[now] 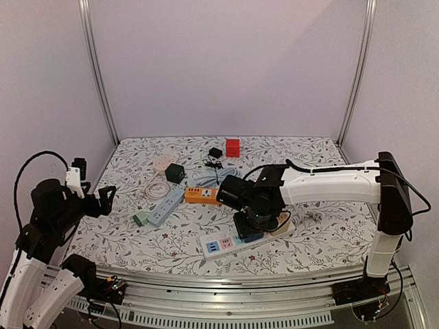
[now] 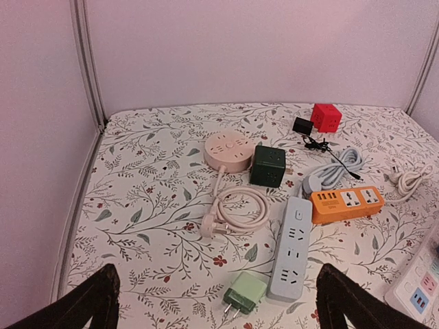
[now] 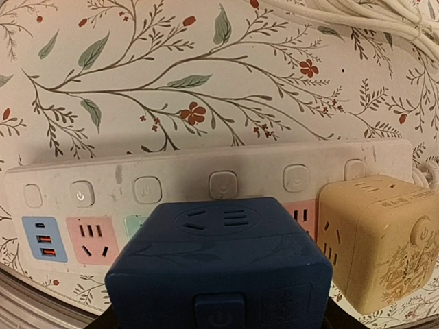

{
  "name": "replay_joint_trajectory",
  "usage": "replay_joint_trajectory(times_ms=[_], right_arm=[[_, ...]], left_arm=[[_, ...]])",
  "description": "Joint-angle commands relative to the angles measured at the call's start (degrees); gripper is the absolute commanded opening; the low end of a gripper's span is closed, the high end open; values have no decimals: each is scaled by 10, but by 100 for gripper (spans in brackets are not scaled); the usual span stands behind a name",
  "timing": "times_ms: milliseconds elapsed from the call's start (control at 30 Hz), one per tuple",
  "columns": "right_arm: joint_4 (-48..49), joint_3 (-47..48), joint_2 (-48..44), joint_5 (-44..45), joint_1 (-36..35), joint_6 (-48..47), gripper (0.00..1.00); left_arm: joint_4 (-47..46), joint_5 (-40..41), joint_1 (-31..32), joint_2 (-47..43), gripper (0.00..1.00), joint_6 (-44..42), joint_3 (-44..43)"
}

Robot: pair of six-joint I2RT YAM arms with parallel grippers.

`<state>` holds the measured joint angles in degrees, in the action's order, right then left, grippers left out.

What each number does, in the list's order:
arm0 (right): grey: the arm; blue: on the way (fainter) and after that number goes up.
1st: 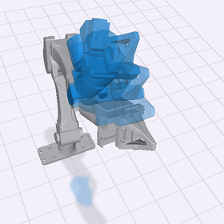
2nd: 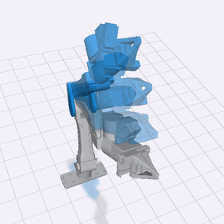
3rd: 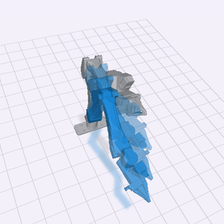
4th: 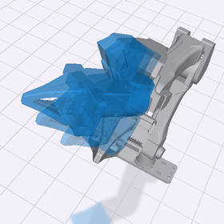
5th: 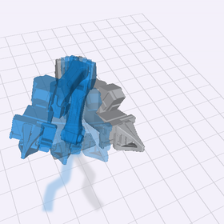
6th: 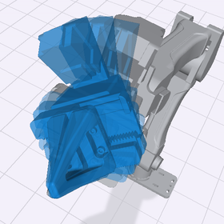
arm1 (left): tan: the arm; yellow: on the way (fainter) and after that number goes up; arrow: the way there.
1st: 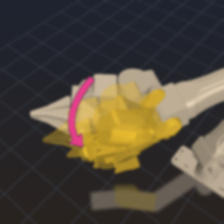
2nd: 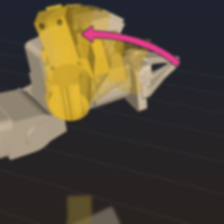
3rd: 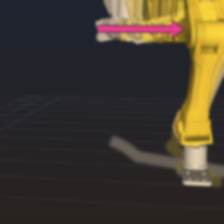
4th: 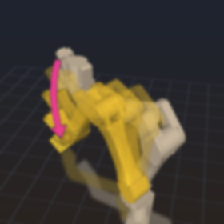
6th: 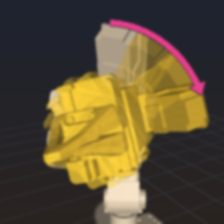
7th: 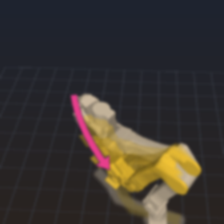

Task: Insert the plug
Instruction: Insert the plug into the socket.

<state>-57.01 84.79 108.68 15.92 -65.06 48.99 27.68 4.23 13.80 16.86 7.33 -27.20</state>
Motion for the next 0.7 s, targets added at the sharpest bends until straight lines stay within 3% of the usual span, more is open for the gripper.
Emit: replay_joint_trajectory(times_ms=[0, 667], right_arm=[[-6, 4, -16, 18, 5, -3, 0], [38, -38, -9, 1, 5, 2, 0]], left_arm=[[-10, -4, -8, -5, 98, 1, 10], [-11, -5, -8, -6, 98, 2, 10]])
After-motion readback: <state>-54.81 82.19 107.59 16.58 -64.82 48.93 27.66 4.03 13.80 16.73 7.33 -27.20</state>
